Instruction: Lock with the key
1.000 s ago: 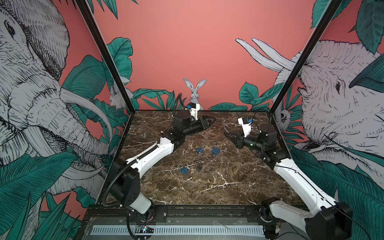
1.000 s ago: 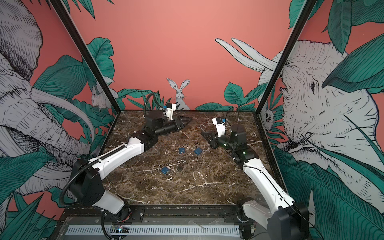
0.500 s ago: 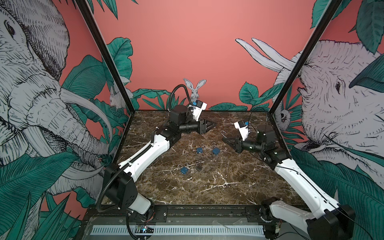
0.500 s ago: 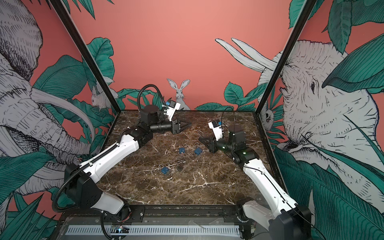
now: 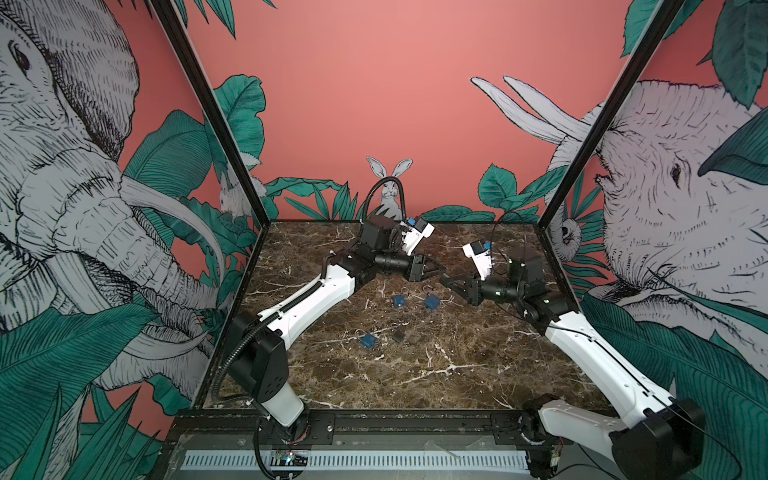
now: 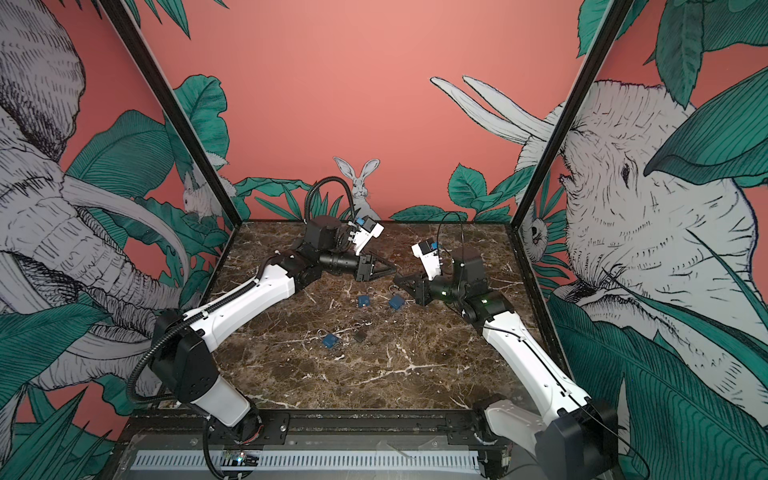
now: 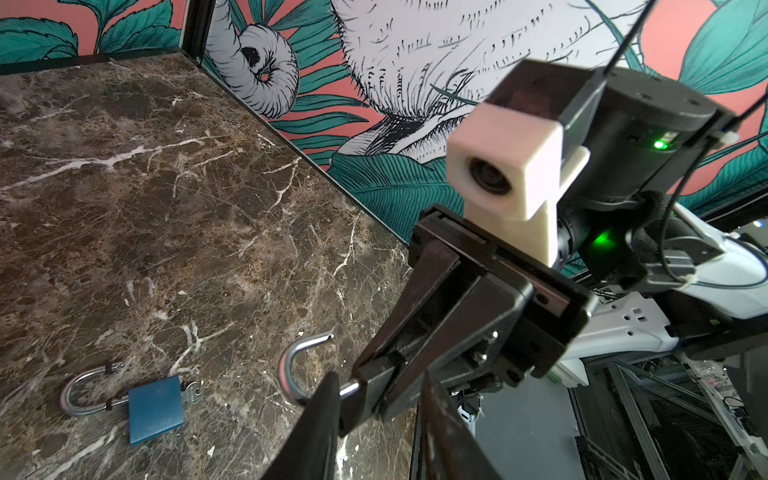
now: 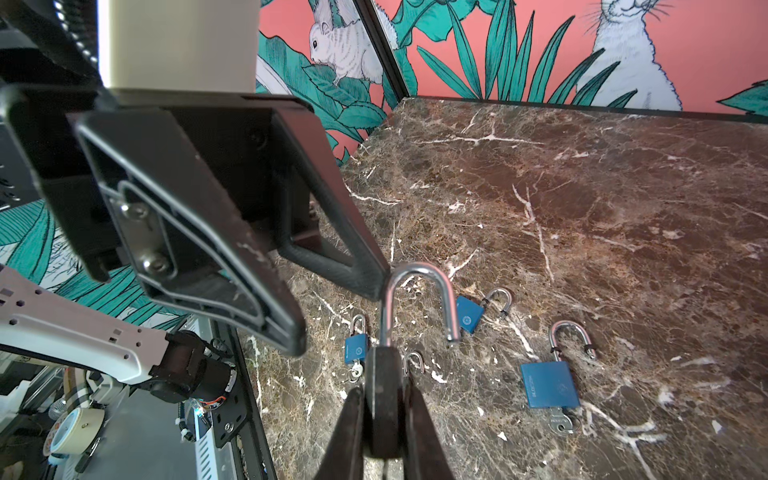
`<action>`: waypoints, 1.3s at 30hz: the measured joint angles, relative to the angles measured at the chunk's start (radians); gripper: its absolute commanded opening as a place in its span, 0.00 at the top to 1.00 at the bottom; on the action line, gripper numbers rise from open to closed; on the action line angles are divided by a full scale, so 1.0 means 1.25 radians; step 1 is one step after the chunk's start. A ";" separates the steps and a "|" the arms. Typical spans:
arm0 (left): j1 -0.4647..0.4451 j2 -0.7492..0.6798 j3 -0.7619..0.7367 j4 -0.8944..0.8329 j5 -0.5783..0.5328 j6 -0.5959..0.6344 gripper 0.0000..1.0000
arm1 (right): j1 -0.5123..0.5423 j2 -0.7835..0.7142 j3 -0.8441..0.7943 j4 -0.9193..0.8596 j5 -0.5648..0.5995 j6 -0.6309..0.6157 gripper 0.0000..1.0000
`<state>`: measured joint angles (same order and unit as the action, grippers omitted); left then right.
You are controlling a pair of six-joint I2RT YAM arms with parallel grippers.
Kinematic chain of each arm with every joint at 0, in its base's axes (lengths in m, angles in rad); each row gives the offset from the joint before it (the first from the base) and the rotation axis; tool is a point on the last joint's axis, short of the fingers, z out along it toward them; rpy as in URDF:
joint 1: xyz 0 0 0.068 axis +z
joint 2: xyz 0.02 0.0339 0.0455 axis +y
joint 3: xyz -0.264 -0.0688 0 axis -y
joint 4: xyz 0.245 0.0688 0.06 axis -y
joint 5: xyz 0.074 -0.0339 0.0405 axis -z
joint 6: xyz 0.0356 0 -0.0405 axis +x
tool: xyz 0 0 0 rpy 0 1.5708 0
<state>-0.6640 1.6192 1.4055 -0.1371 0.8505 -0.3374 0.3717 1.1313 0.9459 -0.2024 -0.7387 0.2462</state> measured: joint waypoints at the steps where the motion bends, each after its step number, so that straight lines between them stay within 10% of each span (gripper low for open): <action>1: 0.000 0.002 0.000 0.000 0.000 0.000 0.65 | 0.002 0.002 0.001 -0.002 0.000 0.000 1.00; 39: 0.060 0.015 -0.083 0.120 0.086 -0.073 0.66 | 0.010 0.044 0.044 0.008 -0.023 0.009 1.00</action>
<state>-0.5884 1.6379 1.3018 0.0128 0.9581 -0.4286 0.3840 1.1862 1.0012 -0.1921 -0.7673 0.2581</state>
